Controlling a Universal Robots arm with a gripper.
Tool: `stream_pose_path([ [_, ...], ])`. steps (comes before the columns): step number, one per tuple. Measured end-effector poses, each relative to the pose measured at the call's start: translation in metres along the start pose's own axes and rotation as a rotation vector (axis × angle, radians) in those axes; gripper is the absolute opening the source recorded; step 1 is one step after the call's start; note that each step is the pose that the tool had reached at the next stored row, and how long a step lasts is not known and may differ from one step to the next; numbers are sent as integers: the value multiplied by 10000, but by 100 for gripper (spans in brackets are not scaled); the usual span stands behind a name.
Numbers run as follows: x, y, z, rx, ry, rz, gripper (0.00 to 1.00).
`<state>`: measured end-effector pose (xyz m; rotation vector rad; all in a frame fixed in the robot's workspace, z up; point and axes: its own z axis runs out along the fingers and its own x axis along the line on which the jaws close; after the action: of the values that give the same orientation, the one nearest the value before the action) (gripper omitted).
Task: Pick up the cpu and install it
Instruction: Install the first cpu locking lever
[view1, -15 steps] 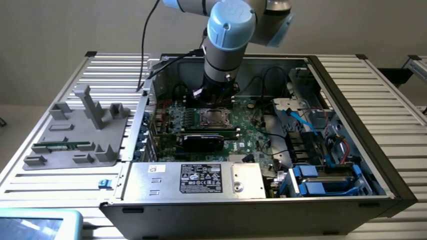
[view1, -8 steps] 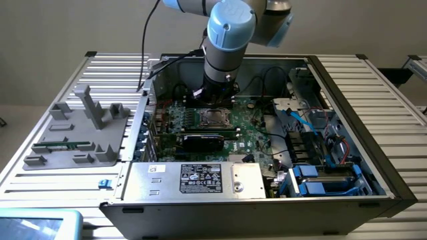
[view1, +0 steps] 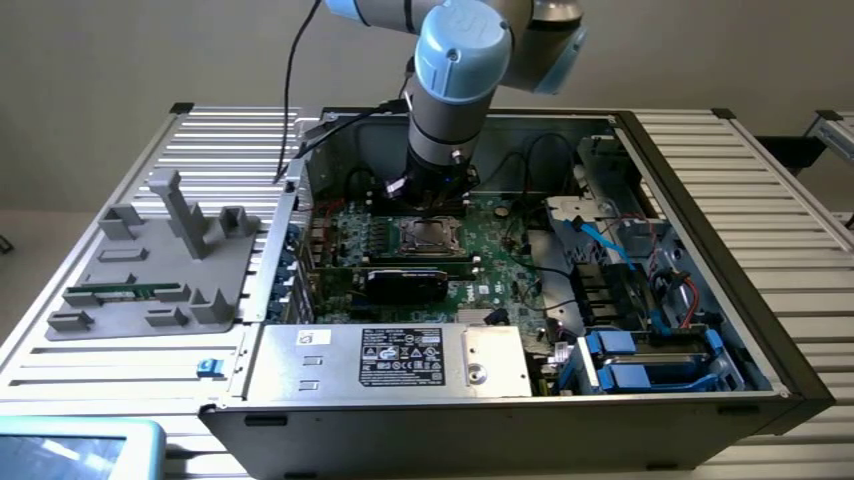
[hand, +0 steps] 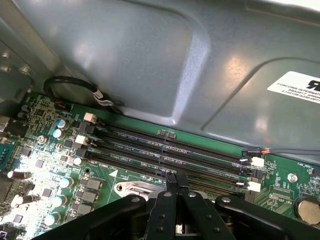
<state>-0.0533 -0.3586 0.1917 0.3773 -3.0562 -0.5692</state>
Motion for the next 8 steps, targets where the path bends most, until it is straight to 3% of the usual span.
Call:
stream_pose_path([
  [8,-17,-5,1,-1,3,-17,9],
])
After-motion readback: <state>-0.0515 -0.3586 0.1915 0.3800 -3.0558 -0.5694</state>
